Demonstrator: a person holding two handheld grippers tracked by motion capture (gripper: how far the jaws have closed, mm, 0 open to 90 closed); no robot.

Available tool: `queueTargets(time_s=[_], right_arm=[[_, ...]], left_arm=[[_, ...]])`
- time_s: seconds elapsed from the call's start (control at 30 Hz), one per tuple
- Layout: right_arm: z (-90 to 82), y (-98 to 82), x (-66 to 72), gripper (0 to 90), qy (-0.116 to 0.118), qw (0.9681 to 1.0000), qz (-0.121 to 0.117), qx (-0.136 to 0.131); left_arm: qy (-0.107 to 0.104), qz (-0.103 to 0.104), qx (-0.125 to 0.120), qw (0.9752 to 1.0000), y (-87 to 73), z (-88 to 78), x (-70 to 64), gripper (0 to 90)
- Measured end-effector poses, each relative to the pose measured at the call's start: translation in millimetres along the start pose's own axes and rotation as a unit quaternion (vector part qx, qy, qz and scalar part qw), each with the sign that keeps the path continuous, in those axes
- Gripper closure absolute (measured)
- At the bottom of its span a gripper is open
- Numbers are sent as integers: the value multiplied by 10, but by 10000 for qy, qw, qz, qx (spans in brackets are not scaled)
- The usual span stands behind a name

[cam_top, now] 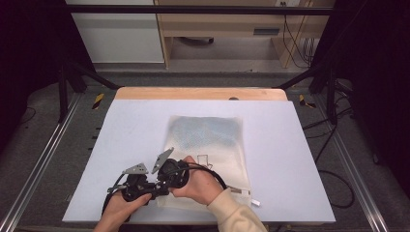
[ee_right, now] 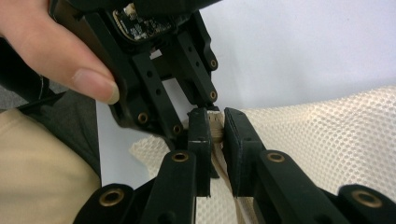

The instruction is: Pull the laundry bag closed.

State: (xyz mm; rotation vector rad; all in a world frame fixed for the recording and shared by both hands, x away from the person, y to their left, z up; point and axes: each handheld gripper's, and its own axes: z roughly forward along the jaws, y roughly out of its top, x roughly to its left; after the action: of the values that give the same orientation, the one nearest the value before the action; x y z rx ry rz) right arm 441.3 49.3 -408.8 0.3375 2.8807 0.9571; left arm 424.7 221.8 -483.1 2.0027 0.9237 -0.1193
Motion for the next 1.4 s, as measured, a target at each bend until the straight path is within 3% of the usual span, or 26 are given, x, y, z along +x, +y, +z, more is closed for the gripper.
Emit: queueTargets(time_s=[0.27,0.6,0.63,1.03,1.4], right_arm=[[-9,-66,-3,819,-48,10000,-13,55],[-6,-135,1,823,-165,9992,-25,357],[-6,-150,-3,823,-228,9987,-10,451],[-35,-277,-92,823,-161,9984,167,524],[-57,-335,-121,822,-134,9985,171,506]], left_arm=[[73,50,-36,10000,15,-7,-6,805],[182,56,-12,9998,25,-9,-41,817],[153,-35,-68,9999,21,-12,-29,817],[114,29,-73,9999,31,-24,-43,816],[107,78,-48,9999,31,-16,-63,816]])
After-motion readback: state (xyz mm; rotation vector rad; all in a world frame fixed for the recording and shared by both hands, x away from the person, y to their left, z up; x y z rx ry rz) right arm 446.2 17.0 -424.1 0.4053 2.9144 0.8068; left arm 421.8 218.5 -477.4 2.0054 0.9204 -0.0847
